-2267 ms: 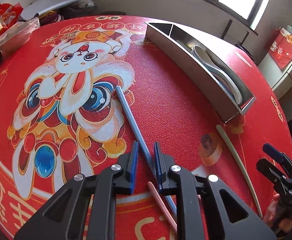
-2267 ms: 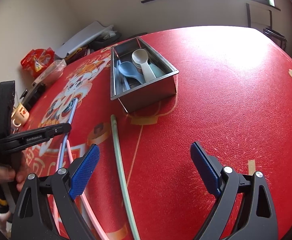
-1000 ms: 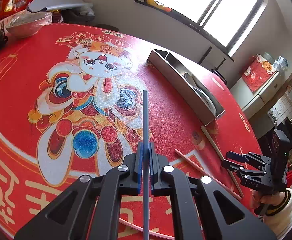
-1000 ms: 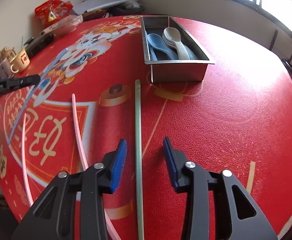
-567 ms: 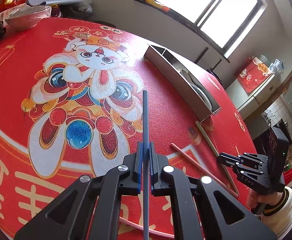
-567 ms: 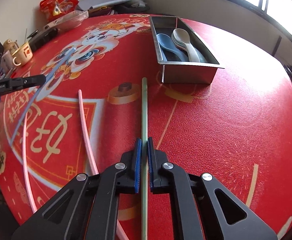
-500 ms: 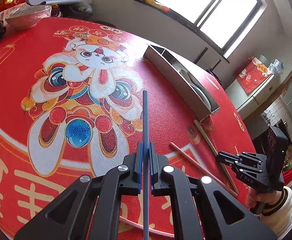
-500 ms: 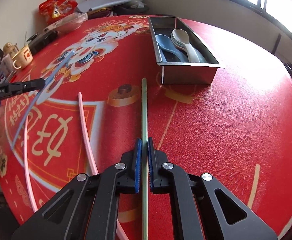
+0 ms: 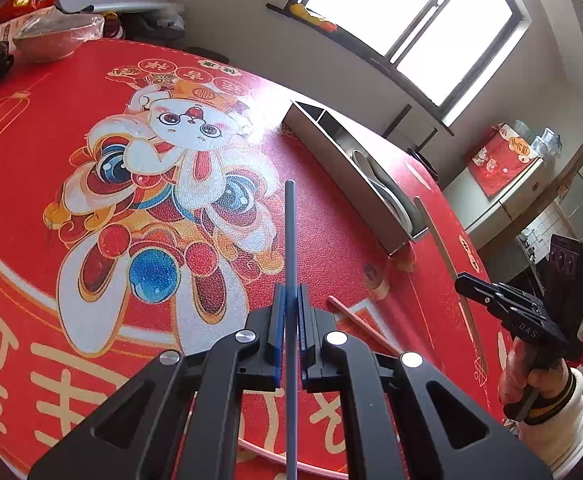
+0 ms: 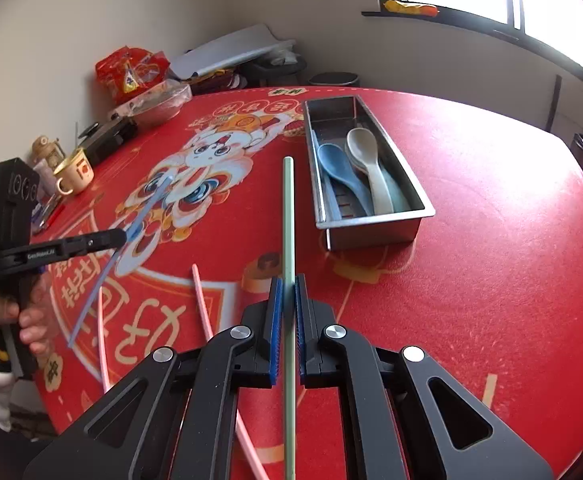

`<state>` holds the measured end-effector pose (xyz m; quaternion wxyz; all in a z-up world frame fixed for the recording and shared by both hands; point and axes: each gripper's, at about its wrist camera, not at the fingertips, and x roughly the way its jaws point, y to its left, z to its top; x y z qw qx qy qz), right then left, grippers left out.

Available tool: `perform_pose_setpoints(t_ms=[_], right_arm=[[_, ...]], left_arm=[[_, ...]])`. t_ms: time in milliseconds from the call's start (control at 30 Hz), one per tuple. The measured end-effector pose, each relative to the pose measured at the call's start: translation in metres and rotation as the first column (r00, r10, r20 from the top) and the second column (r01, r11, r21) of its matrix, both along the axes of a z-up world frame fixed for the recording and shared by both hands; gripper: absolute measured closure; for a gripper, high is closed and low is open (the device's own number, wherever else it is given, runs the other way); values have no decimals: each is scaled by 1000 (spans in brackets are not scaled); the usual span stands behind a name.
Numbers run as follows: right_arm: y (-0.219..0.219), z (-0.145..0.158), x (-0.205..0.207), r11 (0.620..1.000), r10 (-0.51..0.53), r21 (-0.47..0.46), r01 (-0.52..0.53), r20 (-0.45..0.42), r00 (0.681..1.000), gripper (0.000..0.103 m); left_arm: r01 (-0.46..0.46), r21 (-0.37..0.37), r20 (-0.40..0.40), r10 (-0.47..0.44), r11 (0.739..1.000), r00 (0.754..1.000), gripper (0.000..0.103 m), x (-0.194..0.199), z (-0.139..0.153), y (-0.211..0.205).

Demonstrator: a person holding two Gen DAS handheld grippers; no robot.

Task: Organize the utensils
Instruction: 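Carry the pale green chopstick with the right tool into the tray and open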

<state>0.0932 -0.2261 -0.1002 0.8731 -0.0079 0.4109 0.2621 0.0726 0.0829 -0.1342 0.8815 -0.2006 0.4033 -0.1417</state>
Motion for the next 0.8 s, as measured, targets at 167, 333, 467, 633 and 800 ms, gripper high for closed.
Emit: perform_pose_setpoints(t_ms=[167, 333, 467, 633, 800], right_arm=[[-4, 18, 26, 999, -18, 28, 17, 39, 999, 97], [1, 38, 63, 998, -30, 52, 25, 92, 995, 97], [10, 45, 102, 996, -53, 74, 45, 110, 992, 97], [23, 39, 145, 991, -88, 112, 76, 112, 990, 97], [39, 15, 171, 991, -95, 104, 88, 62, 994, 97]], left_arm=[[-11, 5, 7, 11, 1000, 1000, 97, 4, 5, 1], [-23, 7, 7, 23, 1000, 1000, 97, 9, 7, 3], [-32, 8, 7, 32, 999, 999, 97, 13, 8, 5], [-41, 11, 0, 41, 999, 999, 97, 18, 7, 8], [-48, 11, -5, 48, 999, 999, 97, 22, 7, 11]])
